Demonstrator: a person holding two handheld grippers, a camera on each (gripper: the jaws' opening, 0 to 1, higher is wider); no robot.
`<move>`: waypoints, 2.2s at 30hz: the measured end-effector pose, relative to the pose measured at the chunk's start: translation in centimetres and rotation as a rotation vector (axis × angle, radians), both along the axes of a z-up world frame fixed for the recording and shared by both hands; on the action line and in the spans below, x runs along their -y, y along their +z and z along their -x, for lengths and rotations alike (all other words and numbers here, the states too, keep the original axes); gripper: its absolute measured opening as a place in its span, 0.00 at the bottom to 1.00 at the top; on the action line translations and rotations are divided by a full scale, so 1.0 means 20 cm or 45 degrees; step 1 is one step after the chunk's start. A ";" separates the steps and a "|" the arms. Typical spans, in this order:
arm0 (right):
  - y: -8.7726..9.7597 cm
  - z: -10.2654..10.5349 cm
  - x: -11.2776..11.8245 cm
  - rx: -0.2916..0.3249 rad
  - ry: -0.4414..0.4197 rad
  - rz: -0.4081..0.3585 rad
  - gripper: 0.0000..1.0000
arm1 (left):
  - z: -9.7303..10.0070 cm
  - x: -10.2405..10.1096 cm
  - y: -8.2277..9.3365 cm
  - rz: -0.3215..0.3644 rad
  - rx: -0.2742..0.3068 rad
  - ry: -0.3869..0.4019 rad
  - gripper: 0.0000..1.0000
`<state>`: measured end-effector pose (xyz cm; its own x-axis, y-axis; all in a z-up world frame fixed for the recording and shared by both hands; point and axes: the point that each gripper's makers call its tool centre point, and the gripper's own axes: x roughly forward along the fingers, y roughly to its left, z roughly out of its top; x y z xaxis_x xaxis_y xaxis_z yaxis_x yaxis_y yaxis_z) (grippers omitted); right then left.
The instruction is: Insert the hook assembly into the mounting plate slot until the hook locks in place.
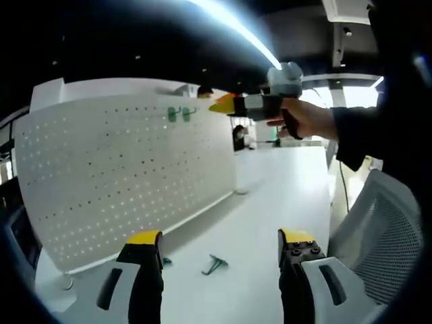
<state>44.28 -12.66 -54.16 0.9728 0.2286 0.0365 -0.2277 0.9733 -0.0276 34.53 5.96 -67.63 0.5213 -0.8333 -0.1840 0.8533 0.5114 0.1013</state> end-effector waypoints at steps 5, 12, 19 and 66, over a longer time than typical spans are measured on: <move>-0.09 0.00 -0.07 -0.073 0.049 0.002 0.64 | 0.00 0.00 0.00 -0.001 0.000 0.000 0.70; -0.20 0.00 -0.16 -0.151 0.119 0.010 0.56 | 0.00 0.00 0.01 0.001 0.007 0.000 0.70; -0.33 -0.01 -0.24 -0.244 0.181 0.029 0.50 | 0.00 0.00 0.01 0.005 0.009 -0.002 0.70; -1.16 0.04 -0.62 -0.817 0.381 0.234 0.25 | 0.00 0.00 0.02 0.004 0.010 -0.008 0.69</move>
<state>43.53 -0.34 -77.28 0.6846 0.4358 -0.5843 -0.5096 0.8593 0.0438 34.48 5.96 -67.30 0.5174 -0.8373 -0.1770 0.8558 0.5063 0.1066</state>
